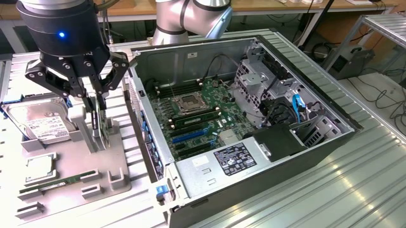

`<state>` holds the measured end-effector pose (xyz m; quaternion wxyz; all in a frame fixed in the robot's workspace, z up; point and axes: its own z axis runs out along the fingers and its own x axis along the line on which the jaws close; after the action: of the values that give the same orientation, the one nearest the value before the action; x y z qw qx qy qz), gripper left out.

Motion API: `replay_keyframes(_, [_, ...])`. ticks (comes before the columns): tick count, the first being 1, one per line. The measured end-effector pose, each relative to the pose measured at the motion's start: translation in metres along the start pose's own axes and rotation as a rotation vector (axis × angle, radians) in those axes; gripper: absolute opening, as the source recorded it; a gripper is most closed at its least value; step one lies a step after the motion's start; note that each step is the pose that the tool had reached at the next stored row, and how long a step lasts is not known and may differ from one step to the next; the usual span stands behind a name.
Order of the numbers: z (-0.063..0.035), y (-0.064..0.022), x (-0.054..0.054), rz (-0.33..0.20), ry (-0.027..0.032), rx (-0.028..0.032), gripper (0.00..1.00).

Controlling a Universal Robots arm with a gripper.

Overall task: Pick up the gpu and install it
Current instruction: 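Pick up the gpu and move the gpu toward the slot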

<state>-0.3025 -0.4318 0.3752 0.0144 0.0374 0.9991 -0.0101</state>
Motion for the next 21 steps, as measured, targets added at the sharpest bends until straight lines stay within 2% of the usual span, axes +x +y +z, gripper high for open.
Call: replay_keyframes(21, [-0.0046, -0.0001, -0.0001, 0.000, 0.0003, 0.0003, 0.26])
